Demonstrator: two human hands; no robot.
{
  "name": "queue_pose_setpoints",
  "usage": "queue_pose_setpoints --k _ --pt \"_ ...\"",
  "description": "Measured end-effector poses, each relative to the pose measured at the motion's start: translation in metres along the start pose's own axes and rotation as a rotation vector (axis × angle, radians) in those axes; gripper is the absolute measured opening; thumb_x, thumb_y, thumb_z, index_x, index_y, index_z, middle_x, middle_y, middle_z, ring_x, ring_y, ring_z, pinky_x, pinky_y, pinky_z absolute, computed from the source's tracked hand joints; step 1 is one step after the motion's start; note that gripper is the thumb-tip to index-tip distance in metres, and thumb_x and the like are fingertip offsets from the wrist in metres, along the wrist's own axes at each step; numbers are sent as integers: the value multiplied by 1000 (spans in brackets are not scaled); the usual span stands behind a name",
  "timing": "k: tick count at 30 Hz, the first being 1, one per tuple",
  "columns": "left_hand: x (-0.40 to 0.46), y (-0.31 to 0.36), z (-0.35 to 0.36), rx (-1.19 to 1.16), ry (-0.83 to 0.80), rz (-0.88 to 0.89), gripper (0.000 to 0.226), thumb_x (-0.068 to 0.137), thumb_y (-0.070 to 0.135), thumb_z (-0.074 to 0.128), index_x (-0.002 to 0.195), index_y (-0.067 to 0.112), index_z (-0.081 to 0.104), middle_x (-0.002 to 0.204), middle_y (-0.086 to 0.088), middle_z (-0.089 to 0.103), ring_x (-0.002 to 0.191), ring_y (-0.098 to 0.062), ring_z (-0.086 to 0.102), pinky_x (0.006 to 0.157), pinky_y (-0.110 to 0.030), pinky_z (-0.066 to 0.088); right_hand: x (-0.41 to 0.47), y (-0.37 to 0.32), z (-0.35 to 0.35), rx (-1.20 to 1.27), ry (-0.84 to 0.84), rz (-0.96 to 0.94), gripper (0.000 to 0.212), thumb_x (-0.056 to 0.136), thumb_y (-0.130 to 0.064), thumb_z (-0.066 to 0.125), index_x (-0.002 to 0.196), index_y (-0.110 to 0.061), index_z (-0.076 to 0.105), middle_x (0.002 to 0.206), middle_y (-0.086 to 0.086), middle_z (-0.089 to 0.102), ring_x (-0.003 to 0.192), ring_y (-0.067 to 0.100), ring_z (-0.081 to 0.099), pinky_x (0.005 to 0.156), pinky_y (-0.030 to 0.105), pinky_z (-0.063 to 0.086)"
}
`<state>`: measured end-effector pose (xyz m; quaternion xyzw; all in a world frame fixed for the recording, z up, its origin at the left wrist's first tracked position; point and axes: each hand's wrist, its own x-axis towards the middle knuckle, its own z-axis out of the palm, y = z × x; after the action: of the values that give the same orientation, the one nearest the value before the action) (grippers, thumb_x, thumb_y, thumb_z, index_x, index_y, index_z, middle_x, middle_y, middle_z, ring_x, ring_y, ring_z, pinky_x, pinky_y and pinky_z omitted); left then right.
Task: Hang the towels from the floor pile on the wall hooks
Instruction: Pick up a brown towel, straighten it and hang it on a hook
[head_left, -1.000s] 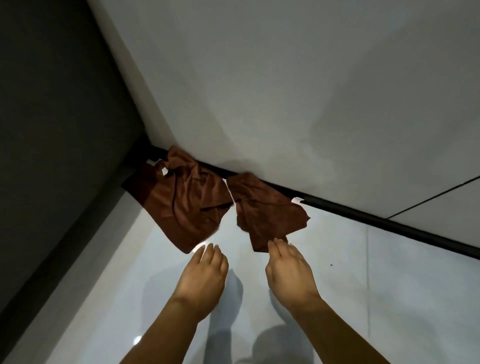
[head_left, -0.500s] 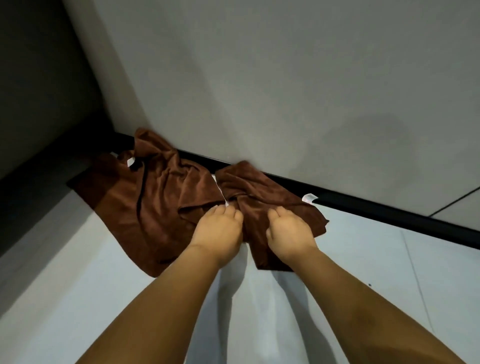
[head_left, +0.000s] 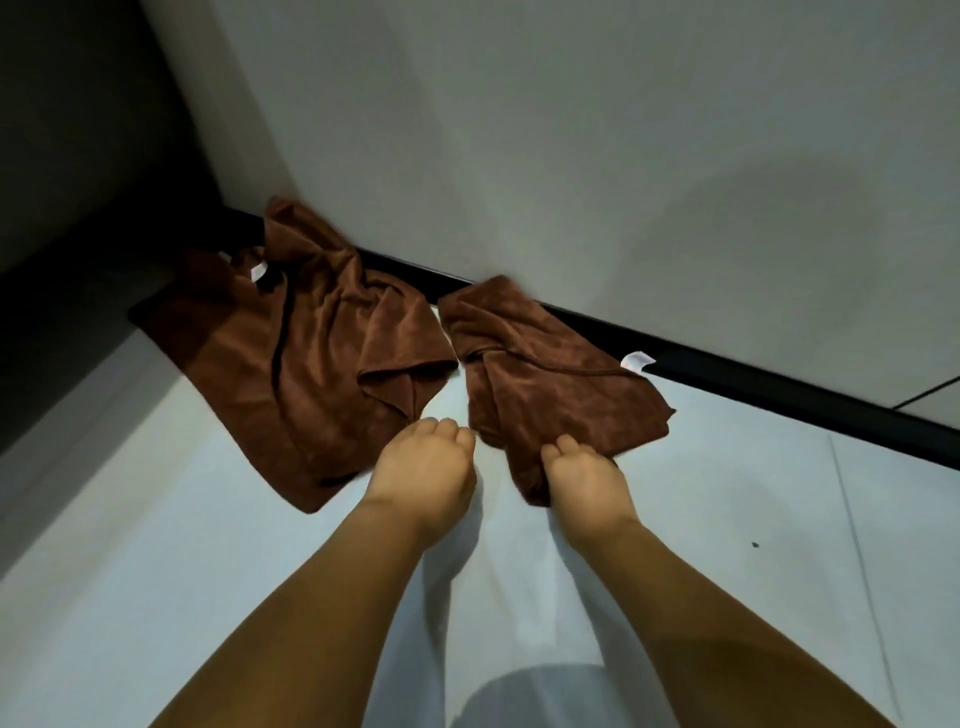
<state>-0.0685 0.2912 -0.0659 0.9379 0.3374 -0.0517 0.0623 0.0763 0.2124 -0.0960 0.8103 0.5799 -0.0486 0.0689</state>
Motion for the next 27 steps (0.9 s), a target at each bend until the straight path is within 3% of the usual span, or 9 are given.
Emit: queue_pose_setpoints --k 2,4,6,9,10,13,17,22,27 --pt "-3 -2 6 32 -46 12 27 99 21 33 121 13 45 122 -7 50 111 -23 45 92 -27 33 5 3 5 -3 32 1 44 24 4 86 58 -5 60 59 10 57 41 28 55 32 30 41" --pt "-4 -6 12 57 -85 25 27 99 21 34 122 12 45 123 -6 50 112 -23 45 93 -27 33 13 9 15 88 59 17 48 11 6 82 47 -9 54 47 7 50 28 24 46 25 22 29" --pt "-3 -8 13 54 -86 -3 27 98 21 35 122 12 45 123 -6 50 111 -23 45 91 -27 34 15 9 6 54 83 17 41 22 4 83 50 -7 55 51 8 53 31 26 49 28 22 31" --pt "-1 -5 14 10 -69 -85 24 98 20 34 116 11 46 122 -7 50 111 -23 45 85 -28 36 14 11 2 66 4 28 10 84 -9 64 92 -3 61 97 12 58 81 32 62 61 32 43" --pt "-2 -3 14 11 -72 -92 23 98 20 34 116 11 46 122 -7 50 112 -23 45 84 -28 35 14 13 2 61 -32 20 16 93 -16 52 103 -5 58 109 10 54 95 30 59 68 31 40" --pt "-3 0 15 63 -99 -26 24 98 20 34 117 11 45 122 -7 49 113 -23 45 84 -29 35 13 15 -3 64 -86 -10 24 96 -28 49 107 -8 55 116 7 51 101 28 56 72 29 37" --pt "-2 -1 12 82 -95 -3 24 97 18 36 118 11 45 122 -7 49 114 -24 45 85 -29 35 17 20 -6 112 -140 -29 21 91 -35 57 88 -14 53 107 7 55 97 28 56 71 30 36" --pt "-7 -4 4 76 -34 -17 22 97 18 35 116 11 46 121 -6 50 112 -23 45 82 -27 32 20 26 -10 200 -272 12 21 94 -23 54 97 -6 66 108 10 61 99 28 57 82 32 44" --pt "-12 -6 -8 114 -38 0 23 98 17 34 116 11 47 120 -7 50 110 -24 46 73 -26 23 12 24 -18 327 -253 62 13 98 -18 44 94 -11 54 106 13 61 97 29 56 72 28 38"
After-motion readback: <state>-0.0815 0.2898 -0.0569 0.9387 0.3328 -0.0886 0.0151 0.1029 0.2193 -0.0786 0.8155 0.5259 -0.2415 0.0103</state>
